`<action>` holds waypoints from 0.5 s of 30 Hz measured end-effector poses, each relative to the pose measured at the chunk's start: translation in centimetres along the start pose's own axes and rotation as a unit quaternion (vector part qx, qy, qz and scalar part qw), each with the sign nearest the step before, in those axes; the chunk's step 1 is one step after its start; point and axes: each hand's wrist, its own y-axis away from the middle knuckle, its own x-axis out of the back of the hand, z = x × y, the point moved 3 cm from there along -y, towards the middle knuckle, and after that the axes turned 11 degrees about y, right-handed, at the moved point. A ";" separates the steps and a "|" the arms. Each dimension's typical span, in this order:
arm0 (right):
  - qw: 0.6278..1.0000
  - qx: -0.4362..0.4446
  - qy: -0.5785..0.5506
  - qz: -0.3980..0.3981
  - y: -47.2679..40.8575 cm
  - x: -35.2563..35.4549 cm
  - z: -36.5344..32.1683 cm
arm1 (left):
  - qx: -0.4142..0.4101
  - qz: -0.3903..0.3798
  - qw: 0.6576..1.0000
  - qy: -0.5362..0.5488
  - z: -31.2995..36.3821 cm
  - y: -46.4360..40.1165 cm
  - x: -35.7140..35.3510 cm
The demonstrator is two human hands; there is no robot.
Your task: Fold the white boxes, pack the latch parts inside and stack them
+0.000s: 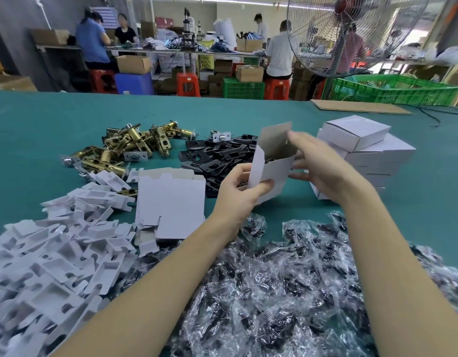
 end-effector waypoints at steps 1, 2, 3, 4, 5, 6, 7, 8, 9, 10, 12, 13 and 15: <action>0.998 -0.020 -0.052 -0.036 0.0 -0.4 0.9 | 0.001 -0.001 1.000 0.000 0.0 0.0 0.0; 0.993 -0.027 -0.089 -0.068 0.0 -0.5 1.7 | 0.003 -0.003 1.000 0.000 -0.1 -0.1 0.1; 0.988 -0.024 -0.116 -0.100 0.1 -0.6 2.3 | 0.005 -0.002 1.000 0.003 -0.1 -0.1 0.2; 0.981 -0.017 -0.140 -0.130 0.0 -0.6 2.8 | 0.008 -0.001 1.000 0.006 -0.2 -0.1 0.2; 0.975 -0.012 -0.161 -0.151 0.0 -0.6 3.1 | 0.010 0.001 1.000 0.008 -0.2 -0.1 0.3; 0.971 -0.010 -0.175 -0.163 0.0 -0.6 3.4 | 0.013 0.002 1.000 0.010 -0.2 -0.2 0.3; 0.970 -0.010 -0.180 -0.166 -0.1 -0.7 3.5 | 0.016 0.004 1.000 0.012 -0.2 -0.1 0.3; 0.970 -0.012 -0.176 -0.164 -0.2 -0.9 3.8 | 0.019 0.005 1.000 0.016 -0.1 -0.1 0.3; 0.972 -0.016 -0.171 -0.160 -0.2 -1.1 4.0 | 0.021 0.005 1.000 0.021 -0.2 -0.1 0.2; 0.973 -0.021 -0.169 -0.157 -0.2 -1.3 4.1 | 0.022 0.006 0.999 0.026 -0.2 -0.1 0.2; 0.973 -0.026 -0.170 -0.154 -0.2 -1.6 4.2 | 0.025 0.003 0.999 0.040 -0.1 -0.1 0.1; 0.974 -0.023 -0.169 -0.150 -0.2 -1.6 4.1 | 0.028 -0.002 0.998 0.048 -0.1 0.0 0.1; 0.977 -0.010 -0.159 -0.142 -0.2 -1.7 3.8 | 0.039 -0.025 0.997 0.069 0.1 0.1 -0.2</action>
